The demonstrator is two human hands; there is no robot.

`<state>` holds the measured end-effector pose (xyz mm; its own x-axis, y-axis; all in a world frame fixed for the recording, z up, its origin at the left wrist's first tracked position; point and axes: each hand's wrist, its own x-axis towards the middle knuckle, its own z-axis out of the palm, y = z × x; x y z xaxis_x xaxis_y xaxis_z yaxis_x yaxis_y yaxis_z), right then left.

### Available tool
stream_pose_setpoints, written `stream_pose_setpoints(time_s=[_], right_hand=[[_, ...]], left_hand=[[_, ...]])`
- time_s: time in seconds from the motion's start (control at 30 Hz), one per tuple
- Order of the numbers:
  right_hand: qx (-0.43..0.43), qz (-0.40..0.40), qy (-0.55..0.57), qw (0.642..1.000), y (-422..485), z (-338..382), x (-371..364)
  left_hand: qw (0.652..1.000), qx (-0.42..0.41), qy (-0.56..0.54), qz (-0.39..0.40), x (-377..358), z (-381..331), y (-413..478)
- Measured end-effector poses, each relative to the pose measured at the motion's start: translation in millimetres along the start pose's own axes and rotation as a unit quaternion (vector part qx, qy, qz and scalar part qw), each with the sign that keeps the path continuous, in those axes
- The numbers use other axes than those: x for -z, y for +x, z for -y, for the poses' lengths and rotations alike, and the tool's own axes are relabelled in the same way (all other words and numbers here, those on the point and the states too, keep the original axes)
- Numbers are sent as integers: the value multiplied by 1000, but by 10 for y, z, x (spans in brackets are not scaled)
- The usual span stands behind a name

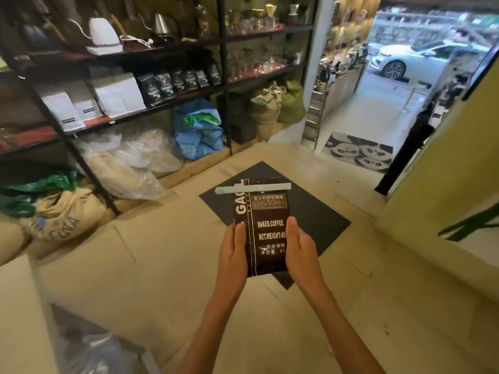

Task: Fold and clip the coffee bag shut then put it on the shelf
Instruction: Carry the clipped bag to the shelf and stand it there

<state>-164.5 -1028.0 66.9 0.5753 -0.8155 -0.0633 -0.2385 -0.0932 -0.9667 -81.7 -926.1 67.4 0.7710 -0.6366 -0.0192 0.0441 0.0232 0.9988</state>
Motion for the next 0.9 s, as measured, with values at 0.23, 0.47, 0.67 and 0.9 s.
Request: stream_pose_setpoints(time_s=[0.23, 0.47, 0.67, 0.9], right_hand=[[0, 51, 15, 999, 773, -30, 71], [29, 166, 36, 985, 2304, 439, -549], [69, 257, 50, 963, 3409, 1014, -1664], [90, 372, 71, 921, 3921, 1396, -3449]], left_hand=[[1000, 18, 11, 11, -208, 101, 788], [998, -9, -8, -56, 149, -94, 2340], [984, -29, -45, -169, 950, -346, 3476], [933, -31, -39, -357, 2299, -340, 4098]])
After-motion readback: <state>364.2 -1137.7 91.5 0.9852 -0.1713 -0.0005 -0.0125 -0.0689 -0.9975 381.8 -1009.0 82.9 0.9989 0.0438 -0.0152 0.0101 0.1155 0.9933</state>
